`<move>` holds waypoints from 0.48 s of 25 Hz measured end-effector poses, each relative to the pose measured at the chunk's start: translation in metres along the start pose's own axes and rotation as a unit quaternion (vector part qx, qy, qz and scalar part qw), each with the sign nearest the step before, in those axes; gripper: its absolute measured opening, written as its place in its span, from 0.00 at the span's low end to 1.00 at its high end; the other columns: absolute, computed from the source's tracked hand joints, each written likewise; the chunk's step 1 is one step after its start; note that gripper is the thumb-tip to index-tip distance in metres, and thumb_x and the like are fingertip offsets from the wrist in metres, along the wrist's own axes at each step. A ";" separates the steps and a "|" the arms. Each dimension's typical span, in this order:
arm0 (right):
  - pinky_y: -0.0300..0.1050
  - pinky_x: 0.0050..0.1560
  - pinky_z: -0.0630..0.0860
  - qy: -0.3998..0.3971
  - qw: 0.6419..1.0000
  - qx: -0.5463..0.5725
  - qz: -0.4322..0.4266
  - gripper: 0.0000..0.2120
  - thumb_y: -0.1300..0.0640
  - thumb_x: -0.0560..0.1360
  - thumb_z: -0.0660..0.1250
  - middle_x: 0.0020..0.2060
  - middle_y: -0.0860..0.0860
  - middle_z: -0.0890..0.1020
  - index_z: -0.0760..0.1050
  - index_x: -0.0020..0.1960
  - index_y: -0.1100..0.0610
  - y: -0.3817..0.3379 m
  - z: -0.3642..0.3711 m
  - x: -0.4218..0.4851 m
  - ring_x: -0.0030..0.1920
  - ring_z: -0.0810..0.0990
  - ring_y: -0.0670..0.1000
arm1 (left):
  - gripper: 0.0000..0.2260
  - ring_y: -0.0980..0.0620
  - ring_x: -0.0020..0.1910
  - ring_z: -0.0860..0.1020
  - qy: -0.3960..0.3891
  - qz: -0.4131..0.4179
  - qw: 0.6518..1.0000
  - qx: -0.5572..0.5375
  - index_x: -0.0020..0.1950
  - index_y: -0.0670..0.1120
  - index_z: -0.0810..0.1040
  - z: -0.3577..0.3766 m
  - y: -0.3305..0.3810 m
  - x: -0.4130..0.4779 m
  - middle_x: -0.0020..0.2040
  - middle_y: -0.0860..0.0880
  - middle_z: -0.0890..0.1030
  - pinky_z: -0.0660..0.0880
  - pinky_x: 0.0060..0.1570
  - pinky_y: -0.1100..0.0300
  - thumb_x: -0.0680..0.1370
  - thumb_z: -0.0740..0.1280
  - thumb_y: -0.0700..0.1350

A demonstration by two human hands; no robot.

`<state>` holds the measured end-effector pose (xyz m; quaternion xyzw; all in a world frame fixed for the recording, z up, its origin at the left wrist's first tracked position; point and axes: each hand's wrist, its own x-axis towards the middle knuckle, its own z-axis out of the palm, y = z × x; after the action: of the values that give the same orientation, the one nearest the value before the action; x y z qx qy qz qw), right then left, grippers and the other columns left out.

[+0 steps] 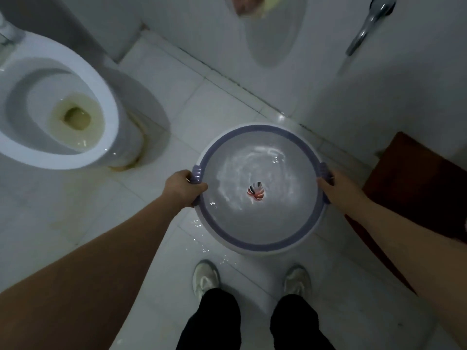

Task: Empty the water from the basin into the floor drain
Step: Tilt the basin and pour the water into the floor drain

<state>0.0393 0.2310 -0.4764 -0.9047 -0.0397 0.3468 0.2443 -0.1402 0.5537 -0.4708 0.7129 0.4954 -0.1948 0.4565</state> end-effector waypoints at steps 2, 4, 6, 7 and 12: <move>0.40 0.36 0.66 0.015 1.000 -0.023 -0.001 0.16 0.53 0.80 0.61 0.49 0.59 0.79 0.72 0.60 0.65 0.026 0.034 0.029 0.44 0.74 0.52 | 0.10 0.42 0.41 0.82 -0.007 0.001 1.000 0.008 0.51 0.43 0.75 0.024 -0.020 0.037 0.45 0.43 0.80 0.83 0.38 0.50 0.74 0.73 0.42; 0.36 0.29 0.62 0.027 0.999 -0.042 -0.014 0.14 0.53 0.80 0.61 0.43 0.55 0.77 0.73 0.56 0.64 0.051 0.068 0.057 0.39 0.73 0.51 | 0.10 0.43 0.41 0.82 -0.008 0.005 1.000 0.011 0.52 0.42 0.76 0.050 -0.042 0.074 0.45 0.43 0.80 0.83 0.41 0.47 0.75 0.73 0.42; 0.33 0.26 0.61 0.041 0.998 -0.051 -0.025 0.10 0.54 0.79 0.62 0.39 0.53 0.76 0.73 0.50 0.62 0.074 0.095 0.082 0.33 0.71 0.46 | 0.09 0.43 0.40 0.82 -0.008 0.011 1.000 0.010 0.52 0.41 0.76 0.074 -0.062 0.105 0.45 0.42 0.81 0.83 0.42 0.46 0.75 0.72 0.41; 0.32 0.24 0.61 0.045 0.997 -0.051 -0.030 0.09 0.54 0.79 0.62 0.37 0.53 0.75 0.72 0.47 0.60 0.082 0.105 0.093 0.32 0.71 0.43 | 0.09 0.43 0.40 0.81 -0.009 0.014 1.000 0.005 0.52 0.40 0.77 0.084 -0.071 0.118 0.45 0.42 0.81 0.83 0.41 0.47 0.75 0.72 0.41; 0.39 0.28 0.65 0.045 0.995 -0.063 -0.060 0.12 0.53 0.79 0.62 0.38 0.56 0.76 0.73 0.47 0.62 0.116 0.145 0.146 0.33 0.73 0.49 | 0.10 0.45 0.40 0.82 -0.011 0.048 0.999 0.016 0.53 0.41 0.77 0.127 -0.101 0.177 0.45 0.43 0.81 0.83 0.33 0.54 0.76 0.72 0.43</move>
<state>0.0445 0.2250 -0.7124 -0.9289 -0.1050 0.2875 0.2086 -0.1310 0.5490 -0.7106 0.7413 0.4521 -0.1883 0.4590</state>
